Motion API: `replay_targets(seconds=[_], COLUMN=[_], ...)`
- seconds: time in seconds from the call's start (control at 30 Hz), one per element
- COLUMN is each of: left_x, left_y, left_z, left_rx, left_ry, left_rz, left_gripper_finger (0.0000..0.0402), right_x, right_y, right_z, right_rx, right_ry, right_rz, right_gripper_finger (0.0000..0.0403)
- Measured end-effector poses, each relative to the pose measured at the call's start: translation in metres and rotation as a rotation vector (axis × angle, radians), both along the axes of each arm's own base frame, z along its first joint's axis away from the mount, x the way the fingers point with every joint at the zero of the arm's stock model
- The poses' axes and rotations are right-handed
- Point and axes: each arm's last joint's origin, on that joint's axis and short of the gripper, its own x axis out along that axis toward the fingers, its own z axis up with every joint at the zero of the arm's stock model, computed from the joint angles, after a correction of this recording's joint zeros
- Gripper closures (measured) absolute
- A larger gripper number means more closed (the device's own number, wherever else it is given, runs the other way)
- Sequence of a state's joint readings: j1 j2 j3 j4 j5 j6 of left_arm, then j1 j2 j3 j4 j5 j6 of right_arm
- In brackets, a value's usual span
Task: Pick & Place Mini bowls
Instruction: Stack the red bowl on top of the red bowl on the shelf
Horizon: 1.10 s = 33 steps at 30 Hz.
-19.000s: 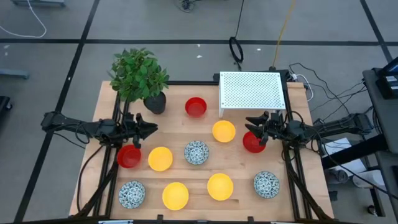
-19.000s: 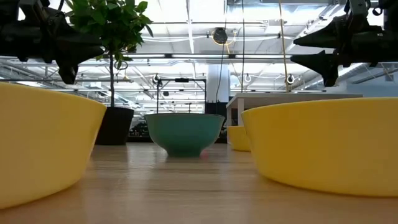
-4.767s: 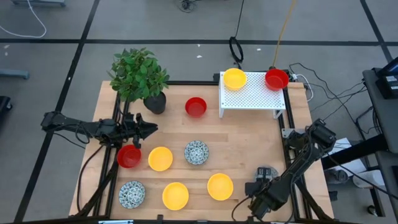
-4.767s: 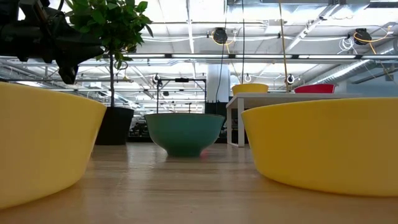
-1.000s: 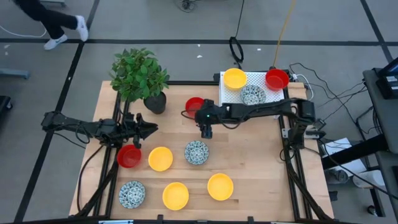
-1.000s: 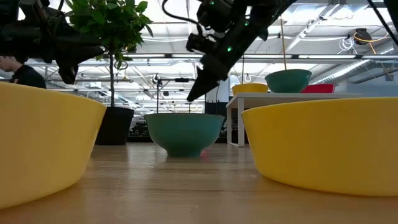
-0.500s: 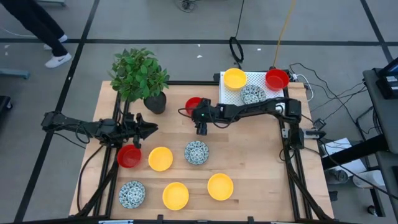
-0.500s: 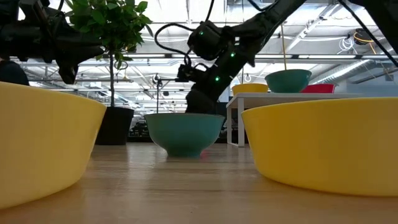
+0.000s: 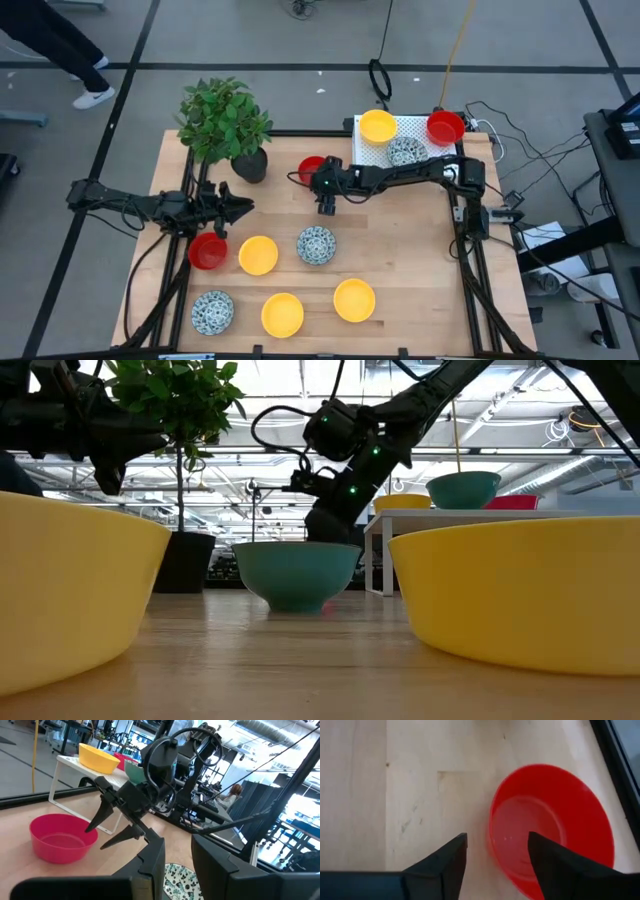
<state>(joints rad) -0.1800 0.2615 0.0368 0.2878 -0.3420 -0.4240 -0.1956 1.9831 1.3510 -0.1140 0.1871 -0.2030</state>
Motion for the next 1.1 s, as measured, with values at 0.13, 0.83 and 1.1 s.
replay_targets(seconds=[0.13, 0.83, 1.1], left_x=[0.000, 0.000, 0.000], left_y=[0.000, 0.000, 0.000], left_z=[0.000, 0.000, 0.000], left_rx=[-0.001, 0.000, 0.000], left_ry=[0.000, 0.000, 0.000], left_rz=[0.000, 0.000, 0.000], left_gripper_finger=[0.0304, 0.0304, 0.0304], right_x=[-0.002, -0.021, -0.017], right_y=[0.001, 0.007, 0.028], right_z=[-0.002, -0.033, -0.017], right_rx=[0.017, -0.016, -0.028], right_ry=[0.023, 0.078, 0.021], right_rz=[-0.004, 0.006, 0.066], right_gripper_finger=[0.0224, 0.0350, 0.0398])
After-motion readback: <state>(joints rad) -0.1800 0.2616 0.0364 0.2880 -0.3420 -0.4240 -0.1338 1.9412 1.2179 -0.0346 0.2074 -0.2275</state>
